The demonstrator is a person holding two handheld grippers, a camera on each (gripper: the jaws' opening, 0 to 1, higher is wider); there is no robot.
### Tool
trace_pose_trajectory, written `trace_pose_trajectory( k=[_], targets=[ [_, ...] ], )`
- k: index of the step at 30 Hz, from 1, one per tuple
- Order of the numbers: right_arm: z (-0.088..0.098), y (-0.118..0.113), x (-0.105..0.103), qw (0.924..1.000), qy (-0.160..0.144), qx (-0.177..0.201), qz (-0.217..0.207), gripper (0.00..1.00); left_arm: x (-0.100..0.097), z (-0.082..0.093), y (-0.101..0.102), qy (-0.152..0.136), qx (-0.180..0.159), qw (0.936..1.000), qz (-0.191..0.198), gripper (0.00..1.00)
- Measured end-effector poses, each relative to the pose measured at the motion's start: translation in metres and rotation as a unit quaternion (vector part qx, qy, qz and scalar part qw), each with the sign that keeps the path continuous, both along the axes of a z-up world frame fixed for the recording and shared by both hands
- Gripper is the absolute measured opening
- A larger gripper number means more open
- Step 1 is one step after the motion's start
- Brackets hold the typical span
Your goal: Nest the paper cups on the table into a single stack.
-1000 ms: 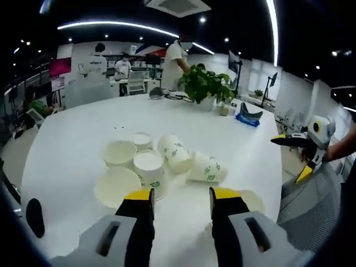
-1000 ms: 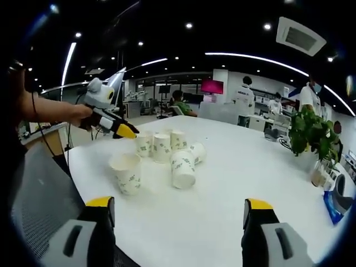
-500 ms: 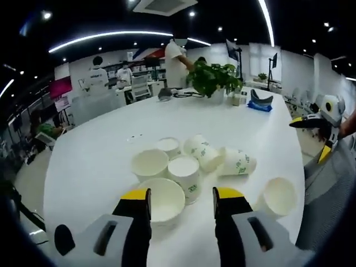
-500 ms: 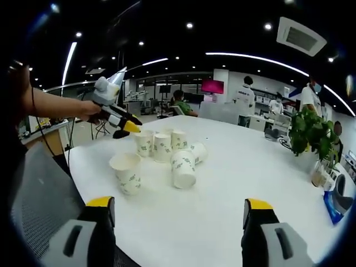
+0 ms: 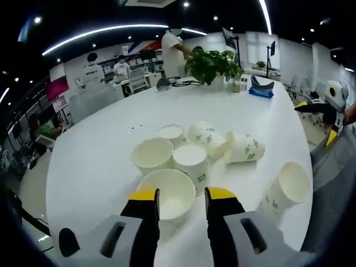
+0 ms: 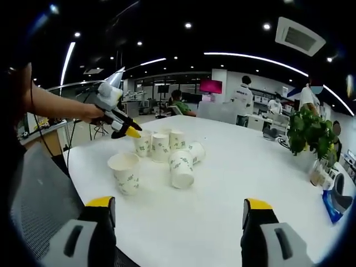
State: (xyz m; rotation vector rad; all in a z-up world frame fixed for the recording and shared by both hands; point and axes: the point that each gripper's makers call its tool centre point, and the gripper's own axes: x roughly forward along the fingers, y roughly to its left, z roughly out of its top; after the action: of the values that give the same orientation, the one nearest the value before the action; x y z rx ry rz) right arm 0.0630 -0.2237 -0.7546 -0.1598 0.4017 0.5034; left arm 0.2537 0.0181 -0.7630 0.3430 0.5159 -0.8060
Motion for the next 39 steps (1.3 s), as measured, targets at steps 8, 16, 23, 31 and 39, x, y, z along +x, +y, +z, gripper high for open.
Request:
trace_pose_trajectory(
  k=[8, 16, 23, 31, 39],
  targets=[
    [-0.001, 0.0, 0.0, 1.0, 0.003, -0.001, 0.001, 0.96, 0.002, -0.01, -0.002, 0.004, 0.017, 0.9998, -0.011, 0.21],
    [-0.002, 0.0, 0.0, 1.0, 0.005, 0.0, 0.0, 0.95, 0.002, -0.012, -0.003, 0.005, 0.028, 0.9995, -0.012, 0.09],
    [-0.002, 0.001, -0.001, 1.0, 0.006, -0.001, 0.002, 0.95, 0.001, -0.01, -0.004, 0.0, 0.027, 0.9995, -0.016, 0.0],
    [-0.002, 0.002, -0.001, 1.0, 0.005, -0.001, 0.005, 0.95, -0.001, -0.004, 0.001, -0.006, 0.04, 0.9991, -0.013, 0.0],
    [-0.001, 0.003, -0.002, 0.9999, 0.004, -0.001, 0.01, 0.95, -0.009, 0.004, 0.003, -0.001, 0.032, 0.9994, -0.009, 0.0]
  ],
)
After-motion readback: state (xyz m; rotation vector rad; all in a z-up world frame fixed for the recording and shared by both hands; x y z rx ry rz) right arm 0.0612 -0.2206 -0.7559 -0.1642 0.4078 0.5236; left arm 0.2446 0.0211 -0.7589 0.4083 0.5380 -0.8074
